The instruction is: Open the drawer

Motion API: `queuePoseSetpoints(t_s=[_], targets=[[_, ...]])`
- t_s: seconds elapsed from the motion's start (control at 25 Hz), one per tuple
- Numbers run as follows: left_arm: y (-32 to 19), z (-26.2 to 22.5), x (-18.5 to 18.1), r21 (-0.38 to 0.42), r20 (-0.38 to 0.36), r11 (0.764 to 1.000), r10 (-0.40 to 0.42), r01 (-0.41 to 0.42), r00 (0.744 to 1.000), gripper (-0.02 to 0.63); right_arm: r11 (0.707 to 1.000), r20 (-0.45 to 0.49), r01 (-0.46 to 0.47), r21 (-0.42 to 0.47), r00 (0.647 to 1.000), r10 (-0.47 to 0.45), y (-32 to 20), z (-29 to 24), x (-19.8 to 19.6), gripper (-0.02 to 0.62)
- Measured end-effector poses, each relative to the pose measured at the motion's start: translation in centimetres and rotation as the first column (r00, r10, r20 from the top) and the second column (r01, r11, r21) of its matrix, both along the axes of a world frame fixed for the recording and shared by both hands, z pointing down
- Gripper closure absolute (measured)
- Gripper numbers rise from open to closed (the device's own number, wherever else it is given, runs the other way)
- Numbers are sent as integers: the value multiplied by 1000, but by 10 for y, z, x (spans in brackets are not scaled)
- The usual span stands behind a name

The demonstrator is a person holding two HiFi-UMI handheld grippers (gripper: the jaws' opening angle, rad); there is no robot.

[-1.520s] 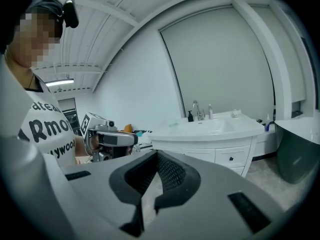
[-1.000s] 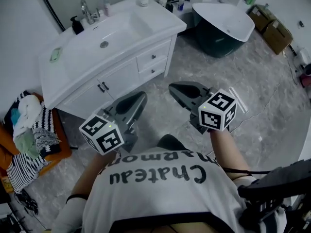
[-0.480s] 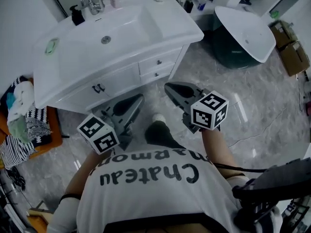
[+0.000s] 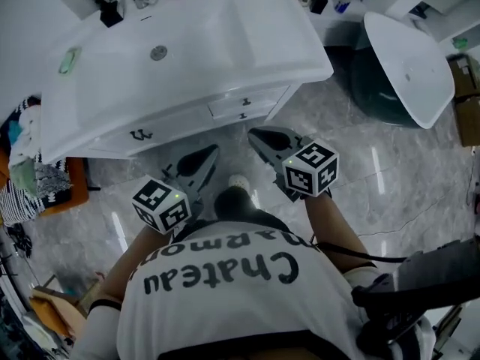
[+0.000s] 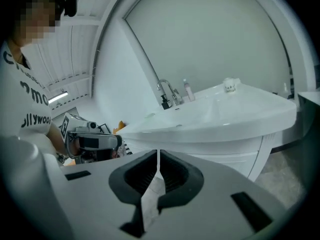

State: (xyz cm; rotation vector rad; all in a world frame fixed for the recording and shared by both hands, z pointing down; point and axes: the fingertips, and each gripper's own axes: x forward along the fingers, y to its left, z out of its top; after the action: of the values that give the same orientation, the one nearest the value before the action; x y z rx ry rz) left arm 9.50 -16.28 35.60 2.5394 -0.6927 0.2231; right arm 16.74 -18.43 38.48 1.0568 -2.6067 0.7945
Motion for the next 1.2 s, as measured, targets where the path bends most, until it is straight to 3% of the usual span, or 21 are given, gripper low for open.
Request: queuePoseSetpoints(t_s=[0.32,0.64,0.72,0.76,0.8,1.08,1.2], targets=[[-25,47,3,-49,53,996,-68,71,996,598,994,-37,34,-102,999,-38,-27,59,15,588],[-36,92,-2,-79,97,994,-72,80,993,599,986,4,-84,-141,996,86,-54,109,31,583],[-40,105,-7,-89,95,991,-90,99,991,598,984,13,-106,-142,994,108,-61,122,30,529],[-43,111,-10,-93,93,990,-98,107,991,598,983,16,-112,-147,993,116,-64,129,29,460],[-45,116,-12,-95,92,989,-102,111,990,598,981,16,-119,-153,992,122,-67,136,28,448],[-47,151,-27,-68,120,996,-48,56,992,598,964,-57,-214,-157,977,207,-93,200,34,448],[-56,163,-40,-60,112,996,-67,73,992,598,950,-92,-267,-160,963,255,-107,226,38,446]])
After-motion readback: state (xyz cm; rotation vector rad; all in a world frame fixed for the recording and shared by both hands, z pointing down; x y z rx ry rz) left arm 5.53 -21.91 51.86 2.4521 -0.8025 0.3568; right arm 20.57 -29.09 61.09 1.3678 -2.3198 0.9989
